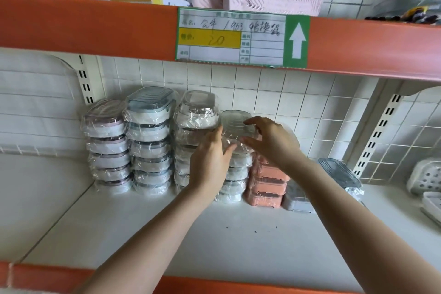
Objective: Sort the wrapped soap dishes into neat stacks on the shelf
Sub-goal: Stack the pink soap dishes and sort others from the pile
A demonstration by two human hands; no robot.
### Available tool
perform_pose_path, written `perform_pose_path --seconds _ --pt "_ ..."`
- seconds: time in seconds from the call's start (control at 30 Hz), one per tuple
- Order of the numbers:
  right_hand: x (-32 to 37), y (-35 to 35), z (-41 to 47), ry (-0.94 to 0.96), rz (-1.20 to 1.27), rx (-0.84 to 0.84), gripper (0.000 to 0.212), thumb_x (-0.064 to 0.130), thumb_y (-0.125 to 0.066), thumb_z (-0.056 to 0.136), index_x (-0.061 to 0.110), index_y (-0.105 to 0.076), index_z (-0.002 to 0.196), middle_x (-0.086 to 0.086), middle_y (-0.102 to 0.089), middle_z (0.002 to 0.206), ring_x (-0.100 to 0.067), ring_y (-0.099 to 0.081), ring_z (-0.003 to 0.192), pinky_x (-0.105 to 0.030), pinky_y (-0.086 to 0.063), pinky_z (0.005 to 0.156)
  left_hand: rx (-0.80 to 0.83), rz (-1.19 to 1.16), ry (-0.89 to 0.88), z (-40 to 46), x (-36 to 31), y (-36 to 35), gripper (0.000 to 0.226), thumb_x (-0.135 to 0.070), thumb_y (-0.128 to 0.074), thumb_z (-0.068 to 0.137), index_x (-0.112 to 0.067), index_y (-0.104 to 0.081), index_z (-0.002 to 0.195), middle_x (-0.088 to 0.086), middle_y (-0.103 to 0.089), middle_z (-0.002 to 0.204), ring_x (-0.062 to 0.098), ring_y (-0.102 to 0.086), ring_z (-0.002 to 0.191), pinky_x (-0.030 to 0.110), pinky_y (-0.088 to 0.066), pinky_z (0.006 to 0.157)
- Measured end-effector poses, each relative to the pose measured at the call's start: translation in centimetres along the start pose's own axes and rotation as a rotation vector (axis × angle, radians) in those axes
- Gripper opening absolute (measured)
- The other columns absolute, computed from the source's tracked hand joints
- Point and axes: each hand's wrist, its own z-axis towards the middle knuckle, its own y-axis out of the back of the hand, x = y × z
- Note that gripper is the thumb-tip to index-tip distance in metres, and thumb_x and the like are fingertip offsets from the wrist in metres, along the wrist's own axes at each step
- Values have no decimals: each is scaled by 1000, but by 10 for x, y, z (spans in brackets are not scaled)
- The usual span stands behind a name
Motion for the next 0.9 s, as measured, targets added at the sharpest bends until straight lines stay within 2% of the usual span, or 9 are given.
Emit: perform_pose_path --seconds 0.17,0.27,0.4,0.5,0.63,0.8,0.9 --pt "-5 -5 4 43 -38 5 44 42 -63 88 21 -56 125 -5 -62 120 -22 -58 104 -26 -38 75 -36 23 9 1 -2 -3 55 -33 -68 84 -7 -53 130 14 -65 108 28 -64 94 35 -52 69" --pt "-4 -8 6 55 -89 2 44 47 -60 88 22 -54 124 -5 -62 117 -25 -59 102 -35 -47 81 -54 47 6 2 -2 -6 53 -28 -76 77 -4 -59 121 14 -68 98 29 -67 85 34 -54 59" --pt "-4 -12 4 44 -125 -17 46 50 -57 88 22 -52 124 -7 -62 116 -28 -58 105 -40 -47 86 -58 28 21 0 -3 -6 44 -23 -72 81 -8 -59 121 11 -67 104 28 -66 89 36 -52 62" --pt "-2 -14 2 17 -139 -26 46 50 -56 89 21 -52 124 -7 -61 115 -29 -56 106 -39 -46 85 -61 54 6 -4 0 -5 33 -16 -64 86 -10 -60 118 8 -67 107 28 -66 86 35 -51 60" --pt "4 -14 -4 19 -96 -89 44 41 -59 90 13 -54 124 -11 -58 120 -31 -56 105 -37 -45 82 -123 56 -75 -13 3 2 23 -7 -62 81 -9 -64 103 7 -66 92 26 -65 74 29 -48 54" --pt "11 -16 -24 71 -9 -283 25 20 -59 92 7 -63 112 -13 -61 110 -33 -59 96 -32 -41 75 -117 -26 -188 -31 3 14 25 -23 -44 83 -15 -65 94 0 -68 81 23 -64 69 32 -50 51" --pt "11 -14 -43 116 11 -295 17 16 -59 90 7 -66 103 -11 -63 102 -28 -59 92 -31 -43 75 -46 -4 -210 -43 4 17 24 -27 -43 82 -18 -65 88 -3 -67 74 21 -63 63 28 -45 46"
